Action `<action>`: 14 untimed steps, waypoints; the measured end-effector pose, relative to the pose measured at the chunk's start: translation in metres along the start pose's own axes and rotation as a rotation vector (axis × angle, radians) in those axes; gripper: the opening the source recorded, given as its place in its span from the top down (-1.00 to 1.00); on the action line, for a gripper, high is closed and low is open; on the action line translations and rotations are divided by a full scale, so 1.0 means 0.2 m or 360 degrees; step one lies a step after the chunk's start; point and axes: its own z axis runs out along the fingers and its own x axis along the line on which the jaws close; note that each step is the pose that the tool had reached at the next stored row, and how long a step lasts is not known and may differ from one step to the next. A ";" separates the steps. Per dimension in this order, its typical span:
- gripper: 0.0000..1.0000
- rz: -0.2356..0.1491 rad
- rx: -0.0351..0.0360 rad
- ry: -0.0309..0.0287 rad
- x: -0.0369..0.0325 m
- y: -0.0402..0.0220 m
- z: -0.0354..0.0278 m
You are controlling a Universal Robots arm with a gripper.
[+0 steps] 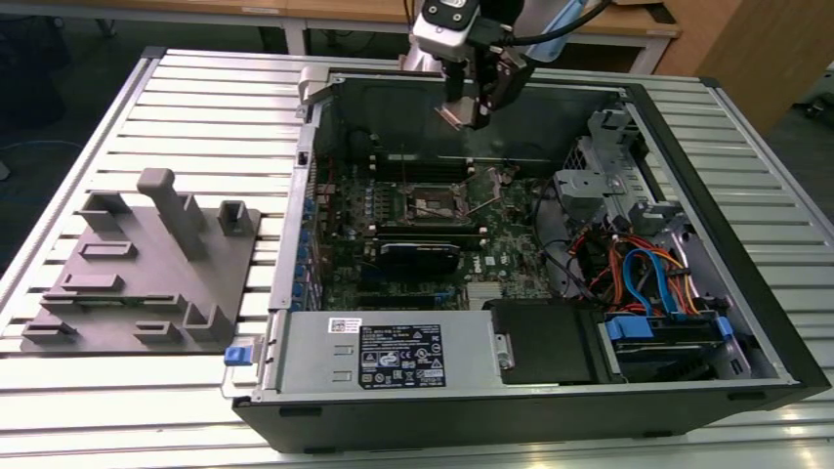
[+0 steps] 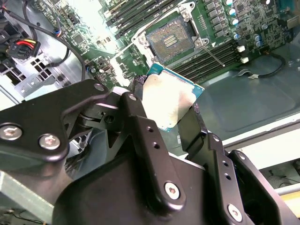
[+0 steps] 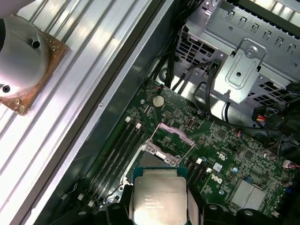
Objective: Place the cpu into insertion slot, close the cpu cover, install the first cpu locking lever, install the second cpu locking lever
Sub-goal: 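Place the cpu into insertion slot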
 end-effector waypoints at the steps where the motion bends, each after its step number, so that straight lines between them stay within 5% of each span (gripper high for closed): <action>1: -0.07 0.0012 0.0000 -0.00010 0.000 0.000 0.001; 14: -0.07 0.0152 -0.0002 -0.00131 0.000 -0.001 0.015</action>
